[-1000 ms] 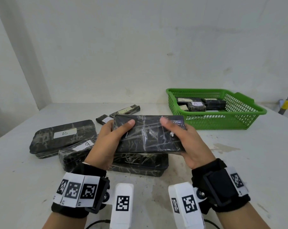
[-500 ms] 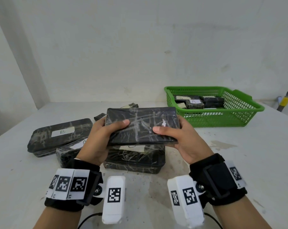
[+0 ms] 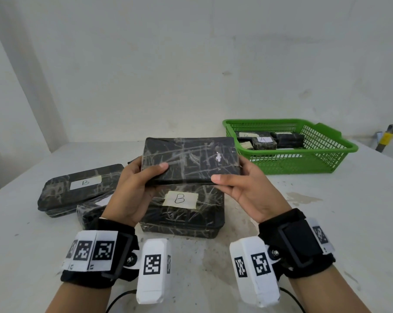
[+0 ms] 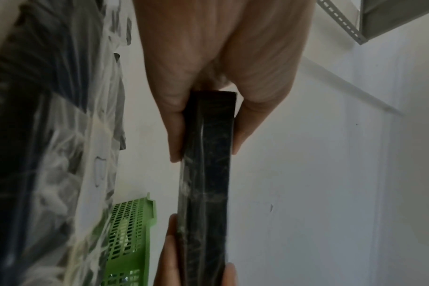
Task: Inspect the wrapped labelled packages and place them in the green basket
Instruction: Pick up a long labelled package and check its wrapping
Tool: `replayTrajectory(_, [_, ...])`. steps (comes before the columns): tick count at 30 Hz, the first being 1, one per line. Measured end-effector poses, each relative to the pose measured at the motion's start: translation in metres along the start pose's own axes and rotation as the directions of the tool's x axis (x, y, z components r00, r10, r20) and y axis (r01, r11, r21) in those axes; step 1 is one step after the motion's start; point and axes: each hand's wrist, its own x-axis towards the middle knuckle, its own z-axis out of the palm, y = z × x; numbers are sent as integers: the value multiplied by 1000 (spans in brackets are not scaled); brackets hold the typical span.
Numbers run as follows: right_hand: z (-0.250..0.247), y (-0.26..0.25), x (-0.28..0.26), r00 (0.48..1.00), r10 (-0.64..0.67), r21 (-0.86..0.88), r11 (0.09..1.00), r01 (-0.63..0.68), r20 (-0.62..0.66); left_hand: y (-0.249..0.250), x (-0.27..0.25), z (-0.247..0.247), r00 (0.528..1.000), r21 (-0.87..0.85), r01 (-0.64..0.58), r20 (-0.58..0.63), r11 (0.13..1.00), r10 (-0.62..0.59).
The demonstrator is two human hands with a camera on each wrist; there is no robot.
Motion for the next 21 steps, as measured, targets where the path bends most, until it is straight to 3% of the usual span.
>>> replayTrajectory(4, [-4, 0, 1, 998, -57, -44, 997, 57, -15, -2, 0, 1, 999, 50, 30, 38, 998, -32])
replayTrajectory(9, [-6, 4, 1, 992, -121, -196, 974, 114, -27, -5, -1, 2, 999, 163, -20, -25, 987, 24])
replayTrajectory(16, [-6, 5, 2, 982, -169, -264, 954, 142, -79, -6, -2, 0, 999, 212, -42, 2, 976, 42])
replayTrajectory(21, [-6, 0, 3, 996, -78, -95, 993, 74, -36, -2, -3, 2, 994, 159, 16, 105, 987, -33])
